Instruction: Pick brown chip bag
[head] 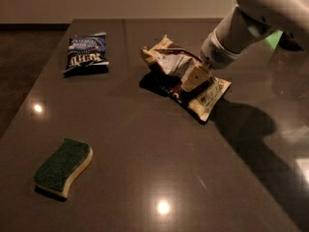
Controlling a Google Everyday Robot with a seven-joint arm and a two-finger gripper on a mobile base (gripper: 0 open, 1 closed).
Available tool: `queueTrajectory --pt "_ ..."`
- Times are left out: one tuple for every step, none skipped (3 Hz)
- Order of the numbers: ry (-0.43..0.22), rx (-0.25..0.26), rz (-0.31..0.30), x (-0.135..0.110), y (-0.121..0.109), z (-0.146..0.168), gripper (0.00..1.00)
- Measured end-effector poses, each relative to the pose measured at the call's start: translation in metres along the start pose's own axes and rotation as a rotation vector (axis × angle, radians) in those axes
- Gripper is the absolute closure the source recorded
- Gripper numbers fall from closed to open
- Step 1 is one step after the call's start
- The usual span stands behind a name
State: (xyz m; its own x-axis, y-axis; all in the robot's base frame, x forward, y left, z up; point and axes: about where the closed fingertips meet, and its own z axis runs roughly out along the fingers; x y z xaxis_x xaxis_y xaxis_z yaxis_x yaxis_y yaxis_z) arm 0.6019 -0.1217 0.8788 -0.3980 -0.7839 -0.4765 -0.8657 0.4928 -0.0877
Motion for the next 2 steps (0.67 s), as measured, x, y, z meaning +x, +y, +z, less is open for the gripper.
queueTrajectory --pt "-0.035 -0.009 -0.033 -0.01 0.006 -0.016 0.78" --pt "-0.085 -0.015 -0.071 -0.023 0.014 -0.039 0.99"
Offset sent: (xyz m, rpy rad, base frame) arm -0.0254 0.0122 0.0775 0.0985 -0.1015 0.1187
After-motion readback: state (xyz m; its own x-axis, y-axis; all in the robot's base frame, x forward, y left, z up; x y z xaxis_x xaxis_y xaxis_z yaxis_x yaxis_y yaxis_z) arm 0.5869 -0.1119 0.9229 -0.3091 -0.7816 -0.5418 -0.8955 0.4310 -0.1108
